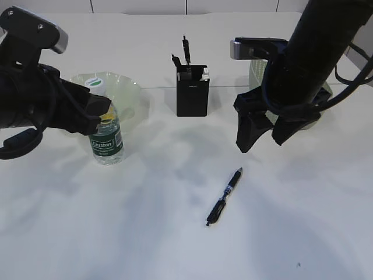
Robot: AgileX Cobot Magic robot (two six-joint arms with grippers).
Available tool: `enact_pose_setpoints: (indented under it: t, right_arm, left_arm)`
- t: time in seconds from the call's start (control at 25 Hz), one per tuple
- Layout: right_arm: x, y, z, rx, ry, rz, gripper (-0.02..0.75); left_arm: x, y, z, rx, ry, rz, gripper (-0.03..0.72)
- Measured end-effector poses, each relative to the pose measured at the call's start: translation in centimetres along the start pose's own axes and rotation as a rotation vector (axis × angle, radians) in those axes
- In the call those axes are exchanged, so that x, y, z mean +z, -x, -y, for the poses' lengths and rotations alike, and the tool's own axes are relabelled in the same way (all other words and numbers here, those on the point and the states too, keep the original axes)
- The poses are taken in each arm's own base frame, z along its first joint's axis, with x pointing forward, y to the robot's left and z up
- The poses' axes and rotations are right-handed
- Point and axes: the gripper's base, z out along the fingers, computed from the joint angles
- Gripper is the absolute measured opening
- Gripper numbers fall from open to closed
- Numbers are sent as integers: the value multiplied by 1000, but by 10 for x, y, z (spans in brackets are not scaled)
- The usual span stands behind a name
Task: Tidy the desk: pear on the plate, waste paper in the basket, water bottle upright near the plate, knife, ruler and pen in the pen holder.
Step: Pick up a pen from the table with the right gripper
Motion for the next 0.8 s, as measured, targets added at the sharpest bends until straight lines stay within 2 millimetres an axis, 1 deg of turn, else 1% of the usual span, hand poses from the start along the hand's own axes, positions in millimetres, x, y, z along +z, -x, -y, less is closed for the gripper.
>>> enact_pose_setpoints:
  t: [0.2,0.52,0.8]
  right_arm:
    - [0,0,0,18,0,0,568]
    - [0,0,0,150,0,0,568]
    - [0,0,0,179,0,0,568]
  left_arm:
    - [0,0,0,0,0,0,316]
    - [0,0,0,0,0,0,316]
    - [0,0,0,0,0,0,316]
